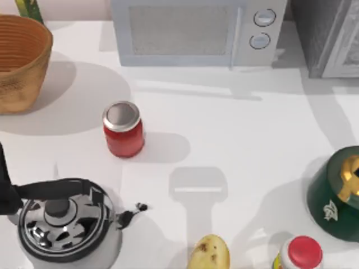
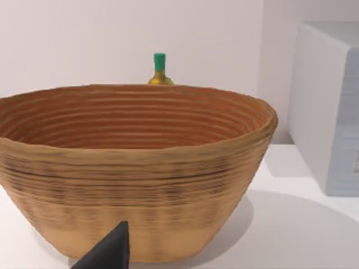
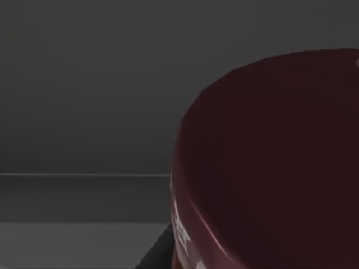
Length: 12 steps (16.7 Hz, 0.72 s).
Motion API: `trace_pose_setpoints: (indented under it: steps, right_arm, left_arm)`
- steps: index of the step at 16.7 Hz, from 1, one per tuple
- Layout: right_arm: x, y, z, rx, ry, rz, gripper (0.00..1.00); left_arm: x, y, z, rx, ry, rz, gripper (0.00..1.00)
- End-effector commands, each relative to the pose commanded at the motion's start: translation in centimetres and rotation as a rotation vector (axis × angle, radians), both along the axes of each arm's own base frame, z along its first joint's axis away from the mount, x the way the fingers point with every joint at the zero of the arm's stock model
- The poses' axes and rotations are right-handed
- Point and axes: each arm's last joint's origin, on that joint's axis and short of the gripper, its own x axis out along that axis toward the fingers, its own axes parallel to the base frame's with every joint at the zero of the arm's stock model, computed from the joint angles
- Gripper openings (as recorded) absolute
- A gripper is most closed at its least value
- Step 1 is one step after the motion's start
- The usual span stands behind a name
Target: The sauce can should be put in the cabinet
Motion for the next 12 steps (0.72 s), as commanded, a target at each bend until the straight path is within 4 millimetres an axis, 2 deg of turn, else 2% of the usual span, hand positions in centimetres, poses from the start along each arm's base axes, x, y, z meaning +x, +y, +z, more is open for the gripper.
trace_pose_setpoints:
  steps: [4, 8, 10, 12]
  right_arm:
    - [4.6, -0.2, -0.1, -0.001, 0.002, -0.018, 0.0]
    - [10.0, -0.4, -1.2, 0.0, 0.007, -0.021, 0.0]
    - [11.9, -0.3, -1.7, 0.001, 0.003, -0.009, 0.0]
    - [13.0, -0.2, -2.0, 0.002, -0.005, 0.004, 0.0]
  left_arm:
    - [0.0, 0.0, 0.0, 0.0, 0.0, 0.0, 1.0]
    - [0.0, 0.0, 0.0, 0.0, 0.0, 0.0, 1.0]
    - [0.0, 0.0, 0.0, 0.0, 0.0, 0.0, 1.0]
    - [0.0, 0.0, 0.0, 0.0, 0.0, 0.0, 1.0]
